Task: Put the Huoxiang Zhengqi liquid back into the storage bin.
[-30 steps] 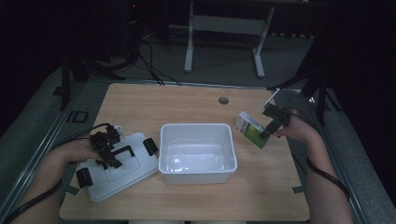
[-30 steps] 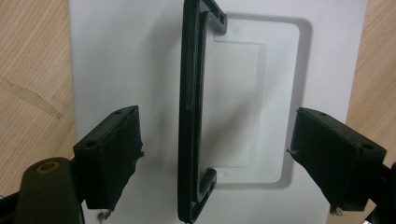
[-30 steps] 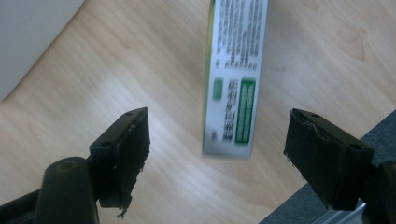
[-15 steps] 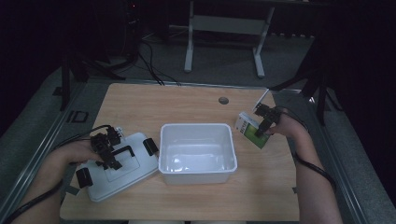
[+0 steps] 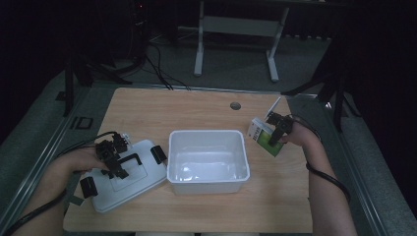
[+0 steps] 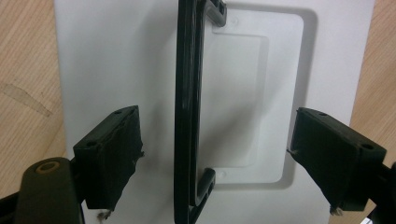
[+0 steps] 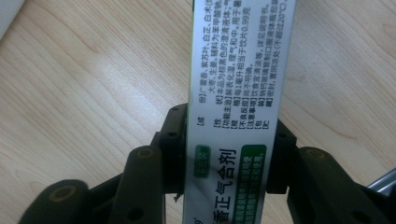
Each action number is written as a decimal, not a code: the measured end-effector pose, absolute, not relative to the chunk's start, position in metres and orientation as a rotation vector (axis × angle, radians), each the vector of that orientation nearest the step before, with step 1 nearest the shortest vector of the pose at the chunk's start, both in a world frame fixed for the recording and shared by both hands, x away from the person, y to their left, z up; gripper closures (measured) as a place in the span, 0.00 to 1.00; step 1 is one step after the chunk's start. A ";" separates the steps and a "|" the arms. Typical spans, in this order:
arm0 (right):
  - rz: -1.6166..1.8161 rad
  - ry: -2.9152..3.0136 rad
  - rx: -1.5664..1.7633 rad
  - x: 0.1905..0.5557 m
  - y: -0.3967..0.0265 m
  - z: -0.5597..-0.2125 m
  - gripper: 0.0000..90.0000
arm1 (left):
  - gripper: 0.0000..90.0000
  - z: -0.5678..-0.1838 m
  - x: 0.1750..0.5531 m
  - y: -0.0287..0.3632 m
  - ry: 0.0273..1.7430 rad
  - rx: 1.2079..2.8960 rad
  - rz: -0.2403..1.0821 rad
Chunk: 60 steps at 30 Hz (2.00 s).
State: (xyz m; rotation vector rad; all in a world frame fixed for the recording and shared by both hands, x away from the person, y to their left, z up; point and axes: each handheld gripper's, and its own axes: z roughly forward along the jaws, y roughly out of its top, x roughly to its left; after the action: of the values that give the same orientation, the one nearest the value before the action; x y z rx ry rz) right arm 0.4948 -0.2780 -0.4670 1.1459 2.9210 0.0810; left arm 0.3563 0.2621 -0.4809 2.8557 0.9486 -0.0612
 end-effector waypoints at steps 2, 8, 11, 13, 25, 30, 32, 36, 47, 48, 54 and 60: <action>0.079 2.917 1.146 0.494 -0.278 -0.467 0.68 | 0.19 -0.481 0.356 0.262 0.946 2.857 -0.060; 0.081 2.897 1.138 0.493 -0.278 -0.464 0.70 | 0.19 -0.479 0.356 0.263 0.957 2.857 -0.057; 0.072 2.901 1.125 0.491 -0.278 -0.460 0.71 | 0.19 -0.477 0.355 0.264 0.960 2.855 -0.053; 0.075 2.899 1.118 0.489 -0.279 -0.457 0.71 | 0.19 -0.477 0.355 0.264 0.957 2.860 -0.052; 0.130 2.934 1.024 0.468 -0.280 -0.435 0.71 | 0.19 -0.474 0.355 0.262 0.957 2.858 -0.051; 0.145 2.951 0.931 0.449 -0.277 -0.422 0.71 | 0.19 -0.473 0.355 0.260 0.949 2.861 -0.047; 0.134 2.958 0.890 0.443 -0.275 -0.418 0.71 | 0.19 -0.472 0.355 0.260 0.949 2.860 -0.048; 0.143 2.959 0.847 0.435 -0.273 -0.409 0.71 | 0.19 -0.472 0.354 0.259 0.947 2.855 -0.050; 0.147 2.948 0.765 0.419 -0.269 -0.377 0.71 | 0.19 -0.471 0.353 0.259 0.950 2.857 -0.046; 0.150 2.945 0.756 0.418 -0.269 -0.373 0.71 | 0.19 -0.471 0.352 0.260 0.950 2.856 -0.045; 0.177 2.937 0.714 0.411 -0.264 -0.354 0.71 | 0.19 -0.470 0.351 0.259 0.951 2.858 -0.043; 0.191 2.925 0.657 0.402 -0.255 -0.332 0.71 | 0.19 -0.467 0.351 0.259 0.948 2.853 -0.041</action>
State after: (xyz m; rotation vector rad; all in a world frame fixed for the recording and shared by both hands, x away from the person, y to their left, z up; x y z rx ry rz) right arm 0.4024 -0.2554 -0.3324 0.6573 2.9249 0.1911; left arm 0.3507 0.2588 -0.4671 2.8535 0.9483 -0.0410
